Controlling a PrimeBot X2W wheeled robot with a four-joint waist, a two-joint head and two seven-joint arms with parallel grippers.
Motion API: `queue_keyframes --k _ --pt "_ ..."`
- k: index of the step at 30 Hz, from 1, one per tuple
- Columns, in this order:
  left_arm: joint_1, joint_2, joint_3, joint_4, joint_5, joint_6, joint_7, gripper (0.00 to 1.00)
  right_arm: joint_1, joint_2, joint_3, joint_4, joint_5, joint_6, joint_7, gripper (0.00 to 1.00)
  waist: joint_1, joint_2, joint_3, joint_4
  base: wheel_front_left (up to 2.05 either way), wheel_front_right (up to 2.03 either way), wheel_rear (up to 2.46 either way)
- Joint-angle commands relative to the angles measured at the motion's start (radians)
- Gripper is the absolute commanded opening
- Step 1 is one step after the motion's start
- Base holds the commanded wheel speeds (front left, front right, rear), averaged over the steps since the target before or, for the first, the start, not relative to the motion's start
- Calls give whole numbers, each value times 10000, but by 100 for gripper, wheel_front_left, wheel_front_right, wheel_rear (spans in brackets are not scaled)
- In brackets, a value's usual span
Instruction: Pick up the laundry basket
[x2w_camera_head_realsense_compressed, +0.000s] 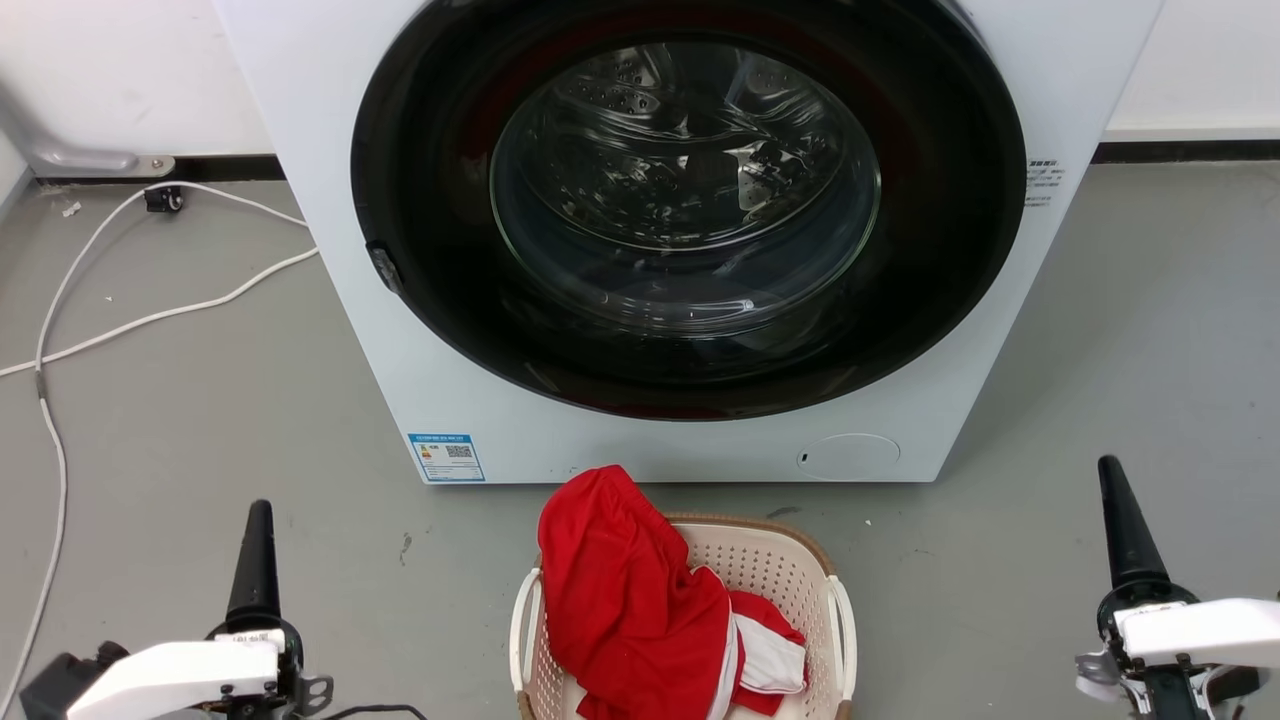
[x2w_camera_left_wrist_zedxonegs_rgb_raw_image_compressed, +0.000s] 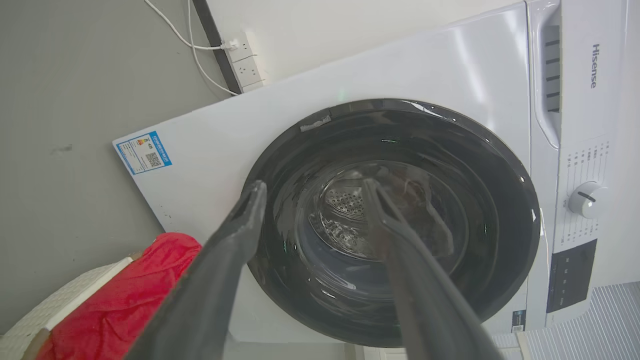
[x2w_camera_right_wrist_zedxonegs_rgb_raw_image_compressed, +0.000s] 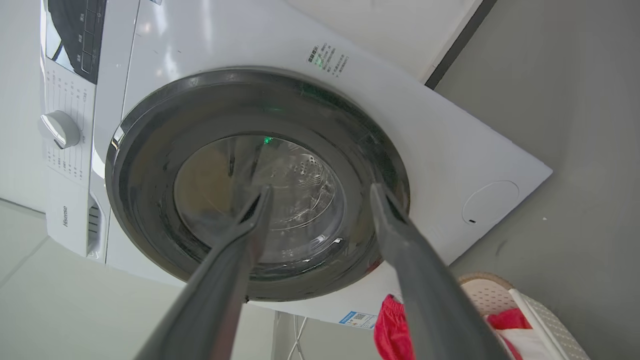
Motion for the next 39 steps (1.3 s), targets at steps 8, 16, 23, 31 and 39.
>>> queue_keyframes --k 8,16,23,31,39 --pt "23 35 -12 -1335 1828 522 -343 100 -110 -33 149 -1173 -2423 3 -351 100 0 0 88 30 0 0 0" --pt "243 36 -676 -2554 3835 998 -606 100 -41 -33 348 -1919 -4376 3 -613 100 0 0 132 32 0 0 0" --pt "461 38 -1351 -3037 5272 1129 -821 100 71 -32 614 -2338 -5750 2 -827 100 0 0 165 23 0 0 0" --pt "644 38 -2041 -3321 7046 951 -1052 100 289 -30 838 -2431 -6889 2 -1059 100 0 0 157 38 0 0 0" --pt "847 53 -2590 -3296 8605 1042 -1258 100 491 -30 940 -2155 -7679 2 -1271 100 0 0 100 66 0 0 0"
